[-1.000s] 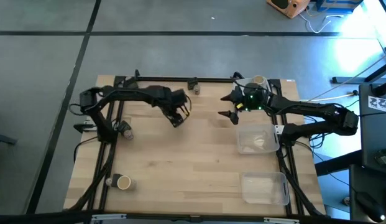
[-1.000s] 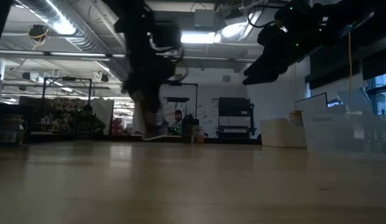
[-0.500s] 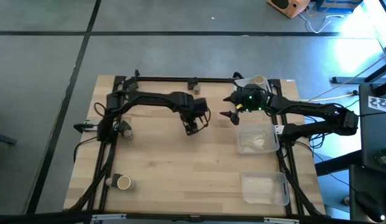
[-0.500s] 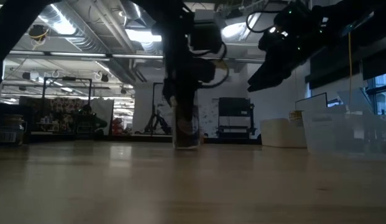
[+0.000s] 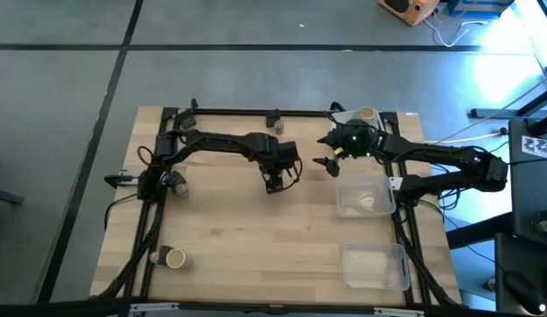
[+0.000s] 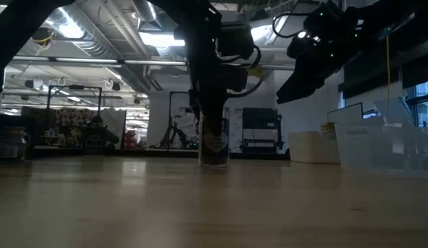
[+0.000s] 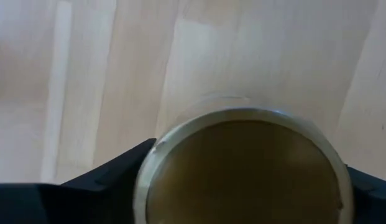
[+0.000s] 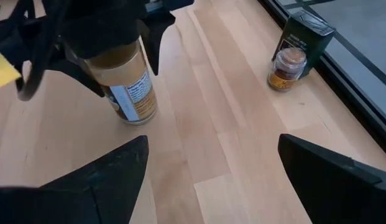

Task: Sort spices by type
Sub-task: Put the top brown seasoning bottle into the white bin

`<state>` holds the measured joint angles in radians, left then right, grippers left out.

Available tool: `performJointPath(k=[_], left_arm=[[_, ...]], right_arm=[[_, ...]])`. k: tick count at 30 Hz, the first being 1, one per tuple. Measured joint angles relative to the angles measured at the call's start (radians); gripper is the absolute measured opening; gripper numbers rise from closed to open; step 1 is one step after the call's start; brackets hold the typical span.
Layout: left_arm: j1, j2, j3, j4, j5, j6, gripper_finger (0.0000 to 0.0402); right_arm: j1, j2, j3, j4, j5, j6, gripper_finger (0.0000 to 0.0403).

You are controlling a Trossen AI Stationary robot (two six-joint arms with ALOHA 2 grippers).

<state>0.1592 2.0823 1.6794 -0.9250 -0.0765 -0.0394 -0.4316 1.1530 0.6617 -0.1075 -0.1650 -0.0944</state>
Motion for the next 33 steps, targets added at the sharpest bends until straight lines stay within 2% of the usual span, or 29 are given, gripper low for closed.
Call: performJointPath(k=[4,12,17,21,26,30,33], left_arm=[[-0.012,-0.013,0.0,-0.024,-0.008,0.021,0.0322],[-0.028,-0.125,0.002,-0.127,-0.012,0.023,0.0323],[-0.036,-0.219,-0.031,-0.161,-0.045,0.02,0.0323],[-0.049,-0.31,-0.168,-0.091,-0.066,0.017,0.0323],[-0.072,-0.441,-0.442,0.142,-0.066,0.001,0.0324],[-0.09,-0.511,-0.631,0.372,-0.067,-0.036,0.0324],[-0.102,-0.52,-0.724,0.518,-0.066,-0.058,0.0324]], right_arm=[[0.0,0.0,0.0,0.0,-0.002,0.0,0.0358],[0.003,0.004,0.0,0.062,-0.009,0.007,0.0358],[0.069,0.036,0.0,0.154,-0.041,0.009,0.0358],[0.136,0.093,0.0,0.268,-0.037,0.01,0.0358],[0.199,0.188,0.002,0.434,-0.028,0.014,0.0358],[0.235,0.273,0.045,0.463,-0.027,0.014,0.0358],[0.256,0.343,0.101,0.453,-0.027,0.017,0.0358]])
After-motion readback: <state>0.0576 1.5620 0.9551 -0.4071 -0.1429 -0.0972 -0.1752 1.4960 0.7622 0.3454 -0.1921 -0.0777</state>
